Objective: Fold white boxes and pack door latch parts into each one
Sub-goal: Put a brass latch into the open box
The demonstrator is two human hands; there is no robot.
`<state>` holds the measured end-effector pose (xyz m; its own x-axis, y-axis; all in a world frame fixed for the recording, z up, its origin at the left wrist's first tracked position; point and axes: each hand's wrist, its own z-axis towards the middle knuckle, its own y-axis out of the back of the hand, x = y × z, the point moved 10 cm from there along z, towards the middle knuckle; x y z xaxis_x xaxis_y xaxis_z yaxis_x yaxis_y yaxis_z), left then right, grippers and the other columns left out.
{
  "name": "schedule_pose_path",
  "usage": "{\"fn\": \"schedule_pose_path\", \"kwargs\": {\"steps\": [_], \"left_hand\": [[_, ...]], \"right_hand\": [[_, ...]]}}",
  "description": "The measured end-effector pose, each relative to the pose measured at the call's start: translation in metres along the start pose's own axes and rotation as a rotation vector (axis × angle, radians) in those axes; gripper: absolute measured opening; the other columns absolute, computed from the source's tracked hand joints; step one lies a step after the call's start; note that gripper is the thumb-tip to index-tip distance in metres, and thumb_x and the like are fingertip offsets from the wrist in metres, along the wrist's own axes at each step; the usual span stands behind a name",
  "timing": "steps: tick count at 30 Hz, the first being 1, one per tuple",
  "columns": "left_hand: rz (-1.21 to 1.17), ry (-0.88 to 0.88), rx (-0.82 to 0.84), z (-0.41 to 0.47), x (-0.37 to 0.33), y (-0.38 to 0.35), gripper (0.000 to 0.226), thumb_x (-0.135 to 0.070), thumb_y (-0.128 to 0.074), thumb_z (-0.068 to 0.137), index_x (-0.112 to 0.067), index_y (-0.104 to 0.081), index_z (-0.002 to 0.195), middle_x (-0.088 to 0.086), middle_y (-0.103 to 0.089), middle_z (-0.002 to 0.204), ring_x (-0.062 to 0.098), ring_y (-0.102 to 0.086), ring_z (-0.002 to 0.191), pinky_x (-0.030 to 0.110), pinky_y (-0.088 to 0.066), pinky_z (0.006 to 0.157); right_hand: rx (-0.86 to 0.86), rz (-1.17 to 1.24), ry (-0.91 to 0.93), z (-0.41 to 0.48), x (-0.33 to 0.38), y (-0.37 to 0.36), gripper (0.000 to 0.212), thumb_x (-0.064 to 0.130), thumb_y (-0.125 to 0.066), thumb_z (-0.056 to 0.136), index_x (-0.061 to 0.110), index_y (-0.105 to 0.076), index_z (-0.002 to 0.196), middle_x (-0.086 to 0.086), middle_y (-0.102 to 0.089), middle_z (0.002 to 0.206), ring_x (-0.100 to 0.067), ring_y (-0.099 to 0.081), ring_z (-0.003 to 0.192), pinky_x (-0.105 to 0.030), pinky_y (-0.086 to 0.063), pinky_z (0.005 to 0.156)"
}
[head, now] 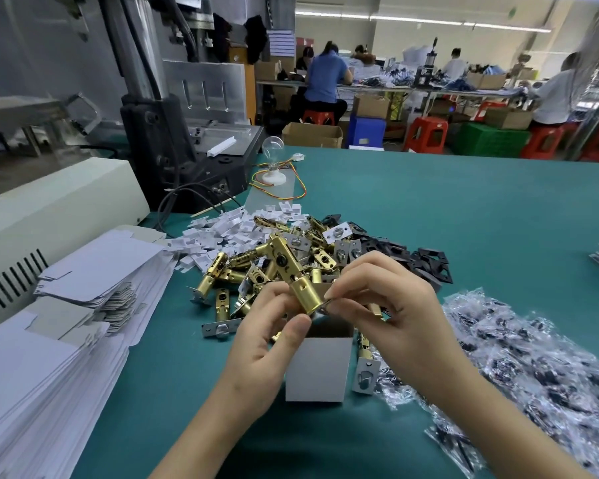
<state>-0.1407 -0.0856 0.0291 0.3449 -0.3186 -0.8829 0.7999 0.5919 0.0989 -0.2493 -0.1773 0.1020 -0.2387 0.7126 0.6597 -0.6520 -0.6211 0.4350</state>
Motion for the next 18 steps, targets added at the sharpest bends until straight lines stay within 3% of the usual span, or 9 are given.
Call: {"fn": "schedule_pose_path", "kwargs": {"steps": [2, 5, 9, 12, 15, 18], "left_hand": [[0.0, 0.007, 0.009, -0.001, 0.003, 0.0, 0.029, -0.048, -0.052, 0.103, -0.037, -0.07, 0.122, 0.0, -0.061, 0.119, 0.022, -0.061, 0.118, 0.024, -0.05, 0.099], [0.015, 0.039, 0.019, -0.001, 0.007, -0.001, 0.026, -0.049, -0.052, 0.1, -0.046, -0.068, 0.122, 0.0, -0.062, 0.12, 0.024, -0.061, 0.12, 0.028, -0.051, 0.101], [0.138, -0.024, 0.034, 0.0, 0.003, 0.0, 0.033, -0.043, -0.045, 0.106, -0.034, -0.067, 0.128, -0.002, -0.059, 0.122, 0.023, -0.058, 0.121, 0.027, -0.048, 0.101], [0.178, -0.042, 0.059, 0.0, 0.001, -0.002, 0.035, -0.04, -0.041, 0.108, -0.028, -0.065, 0.131, -0.008, -0.057, 0.127, 0.018, -0.055, 0.127, 0.019, -0.044, 0.102], [0.212, -0.014, 0.086, -0.001, 0.006, -0.002, 0.035, -0.044, -0.039, 0.108, -0.029, -0.062, 0.129, -0.014, -0.053, 0.127, 0.011, -0.053, 0.127, 0.011, -0.04, 0.1], [0.265, -0.004, 0.096, -0.002, 0.01, -0.001, 0.037, -0.057, -0.039, 0.107, -0.034, -0.061, 0.126, -0.019, -0.052, 0.128, 0.001, -0.05, 0.126, 0.007, -0.038, 0.097]], "right_hand": [[0.051, -0.032, -0.004, 0.003, 0.002, -0.002, 0.004, 0.012, -0.075, 0.09, 0.014, -0.074, 0.093, 0.002, -0.064, 0.098, -0.02, -0.067, 0.091, -0.03, -0.057, 0.075], [0.121, -0.096, -0.021, 0.007, 0.003, -0.003, 0.013, 0.008, -0.079, 0.088, 0.018, -0.073, 0.093, 0.005, -0.065, 0.097, -0.019, -0.066, 0.092, -0.022, -0.049, 0.078], [0.177, -0.201, -0.01, 0.01, 0.009, -0.001, 0.011, 0.012, -0.075, 0.089, 0.022, -0.071, 0.092, 0.012, -0.066, 0.094, -0.015, -0.065, 0.097, -0.015, -0.043, 0.081], [0.204, -0.227, -0.032, 0.014, 0.011, -0.002, 0.004, 0.023, -0.067, 0.09, 0.023, -0.071, 0.088, 0.014, -0.065, 0.087, -0.015, -0.062, 0.093, -0.024, -0.046, 0.08], [0.213, -0.296, -0.047, 0.026, 0.014, -0.007, 0.018, 0.04, -0.064, 0.092, 0.025, -0.069, 0.083, 0.013, -0.063, 0.076, -0.012, -0.059, 0.081, -0.031, -0.047, 0.073], [0.223, -0.371, -0.08, 0.049, 0.018, -0.015, 0.028, 0.058, -0.062, 0.092, 0.03, -0.068, 0.092, 0.012, -0.064, 0.074, -0.007, -0.058, 0.072, -0.037, -0.051, 0.07]]}}
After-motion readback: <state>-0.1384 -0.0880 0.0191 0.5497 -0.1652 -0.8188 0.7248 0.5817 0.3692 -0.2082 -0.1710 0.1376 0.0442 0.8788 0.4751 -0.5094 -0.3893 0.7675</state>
